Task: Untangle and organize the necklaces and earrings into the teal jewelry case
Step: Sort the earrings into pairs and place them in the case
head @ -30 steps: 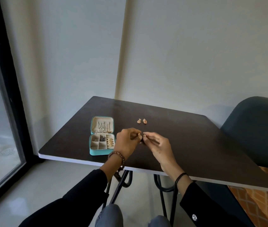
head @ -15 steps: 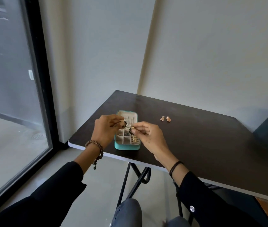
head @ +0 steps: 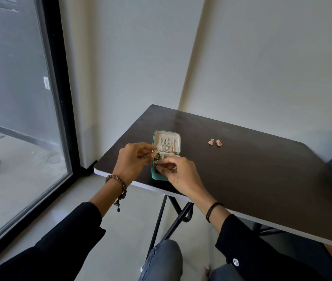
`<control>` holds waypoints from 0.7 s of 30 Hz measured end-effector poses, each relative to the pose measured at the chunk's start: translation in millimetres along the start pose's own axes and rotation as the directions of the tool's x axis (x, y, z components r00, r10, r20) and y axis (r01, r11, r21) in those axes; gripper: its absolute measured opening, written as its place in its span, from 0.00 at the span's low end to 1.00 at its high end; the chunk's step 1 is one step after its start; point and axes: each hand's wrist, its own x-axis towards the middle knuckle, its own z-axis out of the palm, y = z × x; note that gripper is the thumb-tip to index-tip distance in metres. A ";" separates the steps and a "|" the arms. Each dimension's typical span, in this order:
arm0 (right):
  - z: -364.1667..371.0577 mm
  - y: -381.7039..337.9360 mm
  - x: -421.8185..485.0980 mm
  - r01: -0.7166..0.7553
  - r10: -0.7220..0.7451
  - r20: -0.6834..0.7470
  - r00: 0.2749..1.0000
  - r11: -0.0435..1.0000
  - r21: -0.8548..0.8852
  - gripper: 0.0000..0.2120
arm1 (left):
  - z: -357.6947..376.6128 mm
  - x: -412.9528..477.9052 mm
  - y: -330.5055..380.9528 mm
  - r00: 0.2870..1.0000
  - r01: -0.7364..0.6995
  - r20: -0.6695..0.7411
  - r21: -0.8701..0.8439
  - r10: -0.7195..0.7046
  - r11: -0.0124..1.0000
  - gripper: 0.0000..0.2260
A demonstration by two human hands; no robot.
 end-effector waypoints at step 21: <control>-25.5 16.7 -12.6 -0.056 0.060 -0.144 0.988 0.998 0.032 0.11 | 15.9 8.7 -9.9 0.987 -0.132 0.145 0.441 0.075 0.888 0.09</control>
